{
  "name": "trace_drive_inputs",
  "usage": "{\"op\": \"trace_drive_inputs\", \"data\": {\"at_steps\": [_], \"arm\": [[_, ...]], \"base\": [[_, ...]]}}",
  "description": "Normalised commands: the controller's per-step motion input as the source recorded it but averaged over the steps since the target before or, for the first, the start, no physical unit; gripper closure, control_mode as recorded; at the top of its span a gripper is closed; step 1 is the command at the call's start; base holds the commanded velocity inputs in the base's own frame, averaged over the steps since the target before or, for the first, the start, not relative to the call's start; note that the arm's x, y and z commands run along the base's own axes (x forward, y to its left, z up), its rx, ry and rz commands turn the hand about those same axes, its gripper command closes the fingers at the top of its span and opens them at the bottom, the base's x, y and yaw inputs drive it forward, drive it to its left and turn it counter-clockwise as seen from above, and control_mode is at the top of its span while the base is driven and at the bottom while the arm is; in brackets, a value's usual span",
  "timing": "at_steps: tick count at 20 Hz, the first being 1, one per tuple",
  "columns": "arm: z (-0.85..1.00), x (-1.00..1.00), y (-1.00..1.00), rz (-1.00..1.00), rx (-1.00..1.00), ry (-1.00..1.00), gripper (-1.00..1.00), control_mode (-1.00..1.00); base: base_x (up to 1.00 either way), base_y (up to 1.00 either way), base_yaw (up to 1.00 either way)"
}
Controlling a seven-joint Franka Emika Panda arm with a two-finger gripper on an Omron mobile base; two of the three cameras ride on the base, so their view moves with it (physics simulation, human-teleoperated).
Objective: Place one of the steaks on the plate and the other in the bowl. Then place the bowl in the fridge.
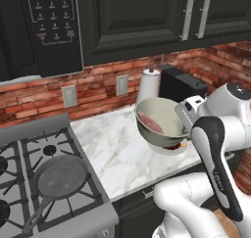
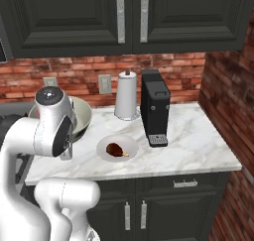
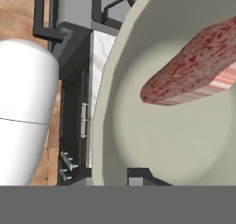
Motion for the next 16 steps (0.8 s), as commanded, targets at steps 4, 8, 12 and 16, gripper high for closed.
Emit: {"op": "trace_drive_inputs", "data": {"at_steps": [4,8,12,16], "arm": [[-0.01,0.0,0.0,0.0,0.02,0.0,1.0,-1.0],[0.0,0.0,0.0,0.0,0.01,0.0,1.0,-1.0],[0.0,0.0,0.0,0.0,0.0,0.0,1.0,1.0],[0.0,0.0,0.0,0.0,0.0,0.0,1.0,1.0]], "base": [[0.0,0.0,0.0],[0.0,0.0,0.0],[0.0,0.0,0.0],[-0.06,0.0,0.02]]}}
